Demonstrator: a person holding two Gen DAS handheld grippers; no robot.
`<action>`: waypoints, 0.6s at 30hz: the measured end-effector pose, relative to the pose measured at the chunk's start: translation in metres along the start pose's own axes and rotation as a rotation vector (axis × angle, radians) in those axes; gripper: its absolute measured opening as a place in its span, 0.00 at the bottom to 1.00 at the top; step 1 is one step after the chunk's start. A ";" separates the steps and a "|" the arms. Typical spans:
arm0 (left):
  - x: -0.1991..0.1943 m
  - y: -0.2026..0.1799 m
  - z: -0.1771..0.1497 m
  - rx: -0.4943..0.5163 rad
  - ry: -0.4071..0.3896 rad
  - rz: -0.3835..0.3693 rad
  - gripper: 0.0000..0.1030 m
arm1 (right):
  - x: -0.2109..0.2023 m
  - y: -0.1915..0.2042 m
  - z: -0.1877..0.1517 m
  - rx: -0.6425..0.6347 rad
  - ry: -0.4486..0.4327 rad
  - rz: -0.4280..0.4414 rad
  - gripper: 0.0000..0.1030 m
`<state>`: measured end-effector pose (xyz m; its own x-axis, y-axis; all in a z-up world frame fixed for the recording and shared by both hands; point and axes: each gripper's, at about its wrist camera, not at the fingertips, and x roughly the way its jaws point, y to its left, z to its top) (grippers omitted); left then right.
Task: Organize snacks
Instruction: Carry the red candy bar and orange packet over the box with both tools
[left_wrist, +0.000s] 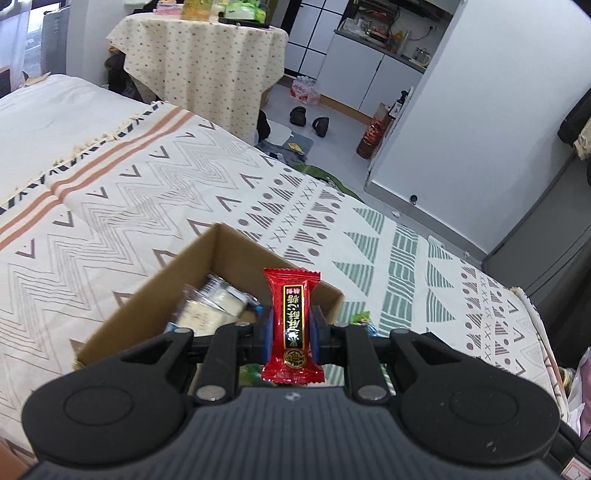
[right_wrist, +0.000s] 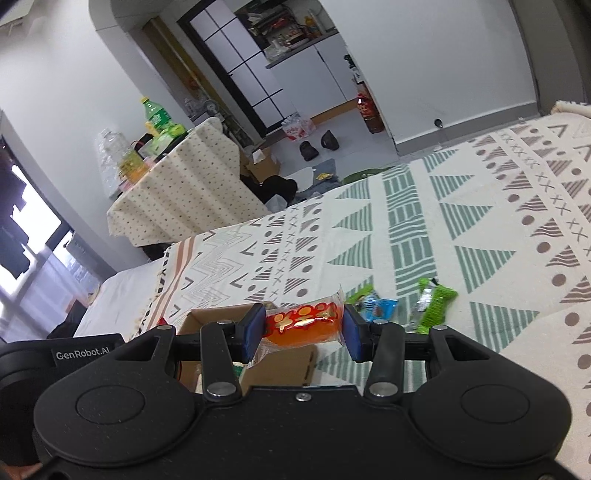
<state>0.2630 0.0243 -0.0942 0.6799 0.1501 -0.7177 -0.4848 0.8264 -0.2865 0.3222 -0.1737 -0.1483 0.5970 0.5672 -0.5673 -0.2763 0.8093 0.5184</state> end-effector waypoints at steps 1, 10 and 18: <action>-0.002 0.004 0.002 0.001 -0.005 0.001 0.18 | 0.000 0.004 -0.001 -0.006 0.000 0.003 0.43; -0.005 0.052 0.015 -0.057 0.018 0.005 0.18 | 0.001 0.036 -0.006 -0.065 -0.017 0.020 0.43; 0.004 0.074 0.020 -0.079 0.057 -0.024 0.18 | 0.010 0.056 -0.012 -0.111 -0.015 0.008 0.43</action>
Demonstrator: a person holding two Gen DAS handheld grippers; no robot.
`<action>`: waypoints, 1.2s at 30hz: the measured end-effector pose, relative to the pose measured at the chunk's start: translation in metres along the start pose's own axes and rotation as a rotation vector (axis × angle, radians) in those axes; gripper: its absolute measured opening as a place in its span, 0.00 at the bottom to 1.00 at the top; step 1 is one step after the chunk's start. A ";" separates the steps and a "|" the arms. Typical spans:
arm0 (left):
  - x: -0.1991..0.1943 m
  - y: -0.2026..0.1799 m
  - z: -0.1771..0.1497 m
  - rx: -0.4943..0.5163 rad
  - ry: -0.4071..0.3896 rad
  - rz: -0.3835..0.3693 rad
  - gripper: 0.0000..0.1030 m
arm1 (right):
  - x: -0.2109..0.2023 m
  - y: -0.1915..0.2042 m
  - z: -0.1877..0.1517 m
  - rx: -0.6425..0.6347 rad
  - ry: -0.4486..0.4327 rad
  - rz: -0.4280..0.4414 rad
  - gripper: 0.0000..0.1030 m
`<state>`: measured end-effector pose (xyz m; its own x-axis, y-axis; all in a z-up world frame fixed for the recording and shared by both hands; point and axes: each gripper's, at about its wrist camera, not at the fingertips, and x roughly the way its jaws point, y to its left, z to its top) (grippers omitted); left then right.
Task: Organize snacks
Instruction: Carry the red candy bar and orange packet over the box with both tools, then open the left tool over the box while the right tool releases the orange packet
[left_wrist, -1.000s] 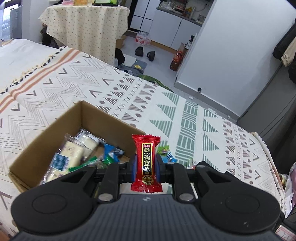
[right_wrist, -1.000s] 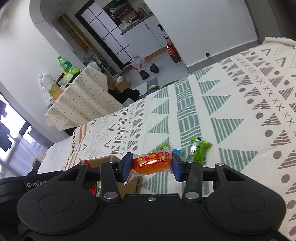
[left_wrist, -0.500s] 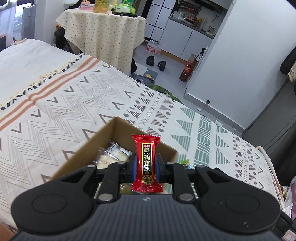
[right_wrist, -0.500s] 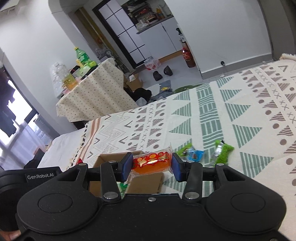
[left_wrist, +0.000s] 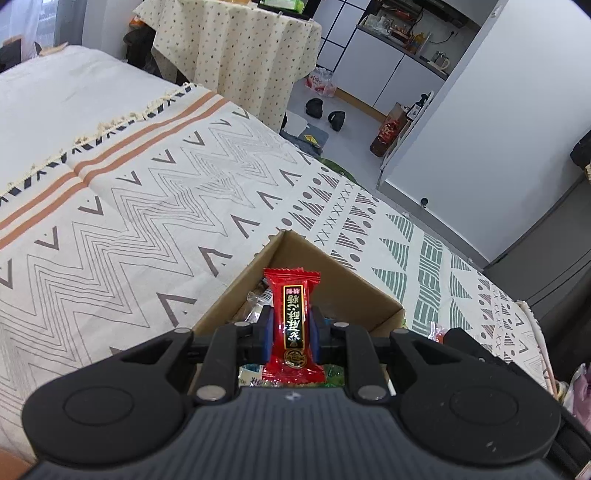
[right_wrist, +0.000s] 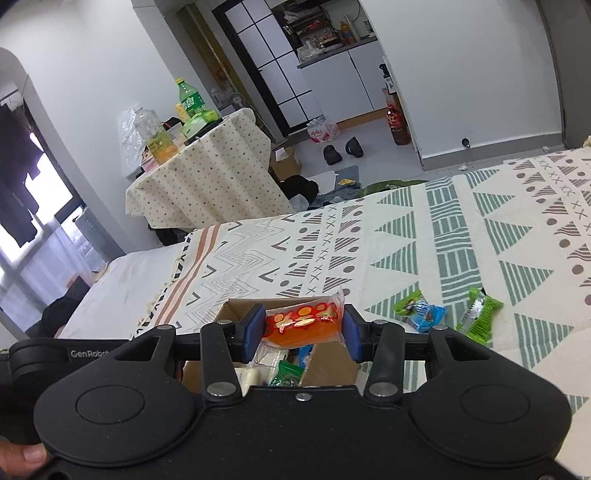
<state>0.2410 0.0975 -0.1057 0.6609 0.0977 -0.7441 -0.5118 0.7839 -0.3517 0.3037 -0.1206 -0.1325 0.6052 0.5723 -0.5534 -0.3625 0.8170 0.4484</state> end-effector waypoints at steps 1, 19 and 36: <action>0.002 0.002 0.001 -0.002 0.007 -0.001 0.18 | 0.001 0.002 0.000 -0.002 0.000 -0.003 0.43; -0.001 0.041 0.008 -0.048 0.066 0.014 0.31 | 0.026 0.037 -0.006 -0.043 0.024 0.020 0.44; -0.025 0.029 0.006 0.051 0.038 0.087 0.89 | -0.004 0.021 0.000 0.004 0.036 0.004 0.72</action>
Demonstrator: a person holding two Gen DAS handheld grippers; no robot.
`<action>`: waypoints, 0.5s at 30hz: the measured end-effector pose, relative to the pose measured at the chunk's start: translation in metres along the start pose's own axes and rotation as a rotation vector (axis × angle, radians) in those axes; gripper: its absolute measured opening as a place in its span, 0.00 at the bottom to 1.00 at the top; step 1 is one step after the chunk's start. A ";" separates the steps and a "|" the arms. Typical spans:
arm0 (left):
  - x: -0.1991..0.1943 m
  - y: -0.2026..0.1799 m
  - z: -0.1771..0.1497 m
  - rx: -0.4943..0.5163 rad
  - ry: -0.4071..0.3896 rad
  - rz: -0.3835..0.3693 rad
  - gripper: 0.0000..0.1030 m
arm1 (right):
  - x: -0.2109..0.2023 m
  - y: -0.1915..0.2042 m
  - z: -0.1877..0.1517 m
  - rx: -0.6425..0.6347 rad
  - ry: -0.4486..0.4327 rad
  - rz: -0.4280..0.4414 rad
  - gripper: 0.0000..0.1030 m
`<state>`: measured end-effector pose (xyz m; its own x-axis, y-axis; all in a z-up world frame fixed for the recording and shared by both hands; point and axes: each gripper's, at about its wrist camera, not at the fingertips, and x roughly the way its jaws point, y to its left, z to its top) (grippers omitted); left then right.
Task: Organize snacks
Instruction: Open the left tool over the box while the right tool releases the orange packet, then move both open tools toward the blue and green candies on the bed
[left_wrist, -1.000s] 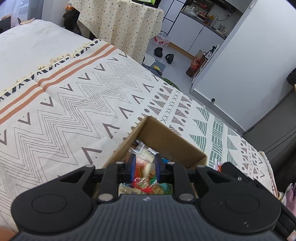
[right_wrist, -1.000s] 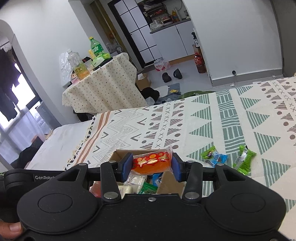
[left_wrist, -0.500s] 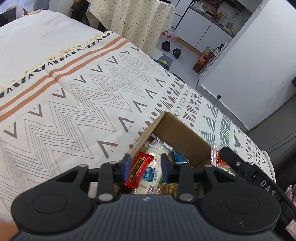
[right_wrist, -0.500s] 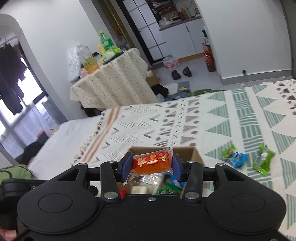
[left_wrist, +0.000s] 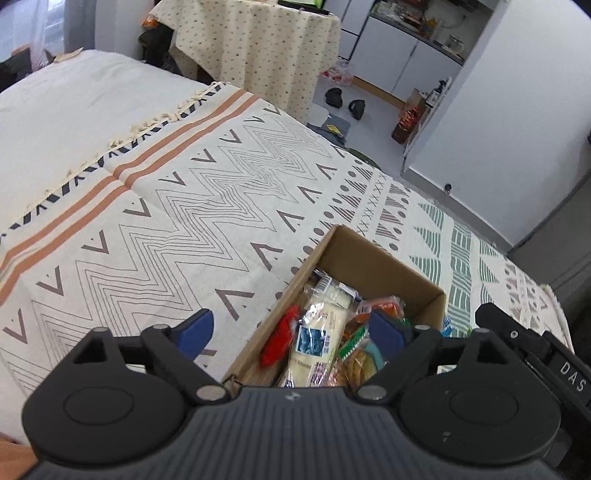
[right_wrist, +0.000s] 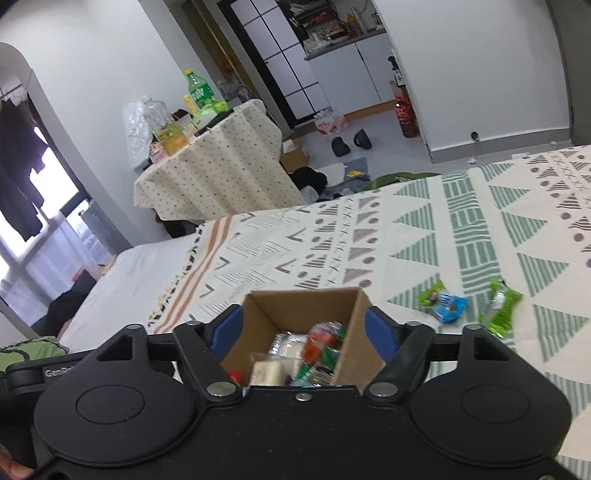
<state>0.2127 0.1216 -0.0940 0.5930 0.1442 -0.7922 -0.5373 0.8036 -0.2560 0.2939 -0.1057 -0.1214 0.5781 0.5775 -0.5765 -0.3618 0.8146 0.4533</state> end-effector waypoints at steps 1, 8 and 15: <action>-0.001 -0.001 -0.001 0.007 0.002 0.000 0.90 | -0.002 -0.001 0.001 -0.001 0.006 -0.004 0.73; -0.007 -0.017 -0.004 0.044 0.005 -0.022 0.97 | -0.016 -0.015 0.007 0.002 0.047 -0.051 0.76; -0.009 -0.041 -0.008 0.082 0.005 -0.063 0.97 | -0.040 -0.047 0.016 0.054 0.050 -0.098 0.78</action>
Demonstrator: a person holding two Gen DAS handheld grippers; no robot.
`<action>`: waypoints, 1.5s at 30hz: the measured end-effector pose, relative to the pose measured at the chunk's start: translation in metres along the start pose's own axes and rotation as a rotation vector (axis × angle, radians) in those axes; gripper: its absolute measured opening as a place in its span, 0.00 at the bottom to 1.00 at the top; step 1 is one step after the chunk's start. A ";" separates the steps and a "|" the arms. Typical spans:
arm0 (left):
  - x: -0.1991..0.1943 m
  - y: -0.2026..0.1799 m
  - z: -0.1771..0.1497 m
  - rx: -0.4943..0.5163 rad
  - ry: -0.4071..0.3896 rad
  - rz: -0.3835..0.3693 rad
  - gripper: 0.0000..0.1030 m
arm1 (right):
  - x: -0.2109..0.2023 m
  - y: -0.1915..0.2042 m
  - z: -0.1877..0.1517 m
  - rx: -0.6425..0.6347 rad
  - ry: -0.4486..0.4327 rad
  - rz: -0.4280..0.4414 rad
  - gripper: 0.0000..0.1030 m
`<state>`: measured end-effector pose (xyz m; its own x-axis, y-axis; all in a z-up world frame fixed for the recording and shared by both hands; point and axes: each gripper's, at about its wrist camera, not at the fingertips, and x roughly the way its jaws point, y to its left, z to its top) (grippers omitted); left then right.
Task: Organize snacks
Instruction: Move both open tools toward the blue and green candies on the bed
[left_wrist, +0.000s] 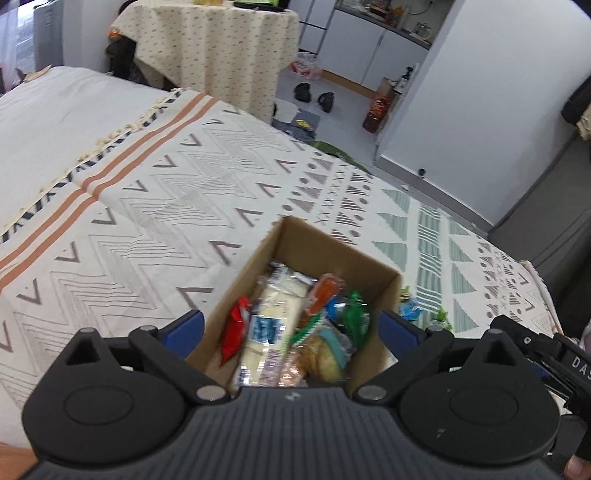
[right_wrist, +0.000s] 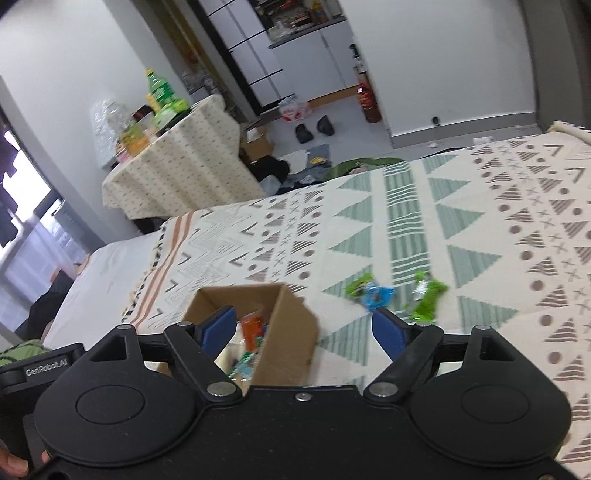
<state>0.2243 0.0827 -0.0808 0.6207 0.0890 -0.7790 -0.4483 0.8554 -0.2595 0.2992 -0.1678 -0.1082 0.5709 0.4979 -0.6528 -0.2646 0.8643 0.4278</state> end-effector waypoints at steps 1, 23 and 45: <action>0.000 -0.004 0.000 0.006 -0.001 -0.007 0.97 | -0.002 -0.004 0.000 0.004 -0.001 -0.003 0.78; 0.031 -0.089 0.010 0.143 0.007 -0.120 0.95 | -0.019 -0.077 0.020 0.199 -0.046 -0.057 0.78; 0.150 -0.162 0.030 0.150 0.183 -0.142 0.61 | 0.069 -0.131 0.027 0.388 0.076 -0.063 0.60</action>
<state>0.4093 -0.0275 -0.1382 0.5375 -0.1193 -0.8348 -0.2562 0.9200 -0.2964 0.3941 -0.2485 -0.1928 0.5137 0.4616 -0.7232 0.0901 0.8093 0.5805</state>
